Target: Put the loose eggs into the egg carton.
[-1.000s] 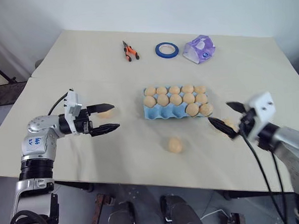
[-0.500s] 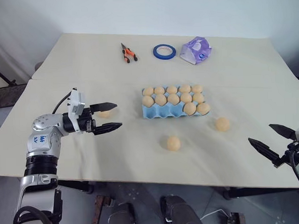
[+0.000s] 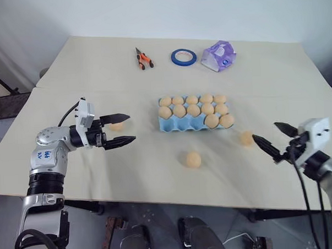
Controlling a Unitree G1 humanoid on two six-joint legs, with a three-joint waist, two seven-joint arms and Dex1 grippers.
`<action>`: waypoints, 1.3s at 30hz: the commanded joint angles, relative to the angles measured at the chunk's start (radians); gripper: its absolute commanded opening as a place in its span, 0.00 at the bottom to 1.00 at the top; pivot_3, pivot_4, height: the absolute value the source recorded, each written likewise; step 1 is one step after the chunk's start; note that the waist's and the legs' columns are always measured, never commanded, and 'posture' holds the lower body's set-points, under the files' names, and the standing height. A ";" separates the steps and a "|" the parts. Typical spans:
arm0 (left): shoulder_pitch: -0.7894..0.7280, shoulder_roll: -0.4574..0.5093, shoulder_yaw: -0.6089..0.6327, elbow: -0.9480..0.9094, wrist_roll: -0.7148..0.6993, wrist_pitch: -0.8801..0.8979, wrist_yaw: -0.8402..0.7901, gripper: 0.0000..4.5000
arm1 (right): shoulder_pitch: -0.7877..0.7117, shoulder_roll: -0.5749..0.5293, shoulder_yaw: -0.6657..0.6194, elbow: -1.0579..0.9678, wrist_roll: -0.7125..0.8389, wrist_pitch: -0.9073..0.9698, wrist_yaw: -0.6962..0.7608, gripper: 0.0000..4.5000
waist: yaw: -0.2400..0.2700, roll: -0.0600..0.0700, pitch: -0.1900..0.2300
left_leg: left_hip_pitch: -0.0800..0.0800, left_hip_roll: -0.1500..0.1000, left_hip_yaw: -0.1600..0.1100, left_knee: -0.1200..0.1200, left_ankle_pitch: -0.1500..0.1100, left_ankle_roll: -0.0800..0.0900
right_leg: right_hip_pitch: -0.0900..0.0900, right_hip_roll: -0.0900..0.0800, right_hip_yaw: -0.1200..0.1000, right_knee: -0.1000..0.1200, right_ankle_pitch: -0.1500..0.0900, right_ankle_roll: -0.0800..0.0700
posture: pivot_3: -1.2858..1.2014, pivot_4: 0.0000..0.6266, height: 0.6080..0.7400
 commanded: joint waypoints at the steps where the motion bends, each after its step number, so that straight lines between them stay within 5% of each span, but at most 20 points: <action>1: 0.000 0.010 0.015 -0.031 -0.008 -0.002 0.006 1.00 | -0.052 -0.005 0.042 0.069 -0.055 -0.024 -0.028 0.99 | 0.001 0.000 0.000 | 0.000 0.000 0.000 0.000 0.000 0.000 | 0.000 0.000 0.000 -0.001 0.000 0.000 | 0.52 0.24 1.00; 13: 0.032 0.019 0.027 -0.071 -0.018 0.011 0.030 1.00 | -0.153 -0.008 0.151 0.237 -0.120 0.009 -0.026 0.99 | -0.001 0.000 0.000 | -0.001 0.000 0.001 0.001 0.000 -0.001 | 0.000 0.000 0.000 -0.001 0.000 0.001 | 0.52 0.24 1.00; 16: 0.035 0.019 0.030 -0.075 -0.019 0.013 0.036 1.00 | -0.172 0.001 0.139 0.256 -0.108 0.036 -0.042 0.86 | -0.001 0.001 0.000 | -0.001 0.000 0.001 0.001 0.000 -0.001 | 0.000 0.000 0.000 -0.001 0.000 0.001 | 0.52 0.24 1.00; 23: 0.047 0.021 0.036 -0.087 -0.023 0.012 0.044 1.00 | -0.197 -0.004 0.130 0.222 -0.103 0.025 -0.041 0.37 | -0.001 0.001 0.000 | -0.001 0.000 0.001 0.000 0.000 -0.001 | 0.000 0.001 0.000 -0.001 0.000 0.001 | 0.52 0.24 1.00; 28: 0.055 0.023 0.039 -0.094 -0.025 0.011 0.050 1.00 | -0.257 -0.018 0.131 0.130 -0.083 0.079 -0.051 0.36 | -0.004 0.001 0.000 | -0.001 0.000 0.001 0.001 0.000 -0.001 | 0.000 0.000 0.000 -0.001 0.000 0.001 | 0.52 0.24 1.00; 39: 0.065 0.021 0.047 -0.113 -0.027 0.018 0.059 1.00 | -0.498 0.142 0.387 0.022 -0.119 0.241 -0.121 0.36 | -0.006 0.001 0.000 | -0.004 0.001 0.001 0.000 0.001 -0.003 | -0.006 0.001 0.000 0.004 -0.001 -0.001 | 0.52 0.24 1.00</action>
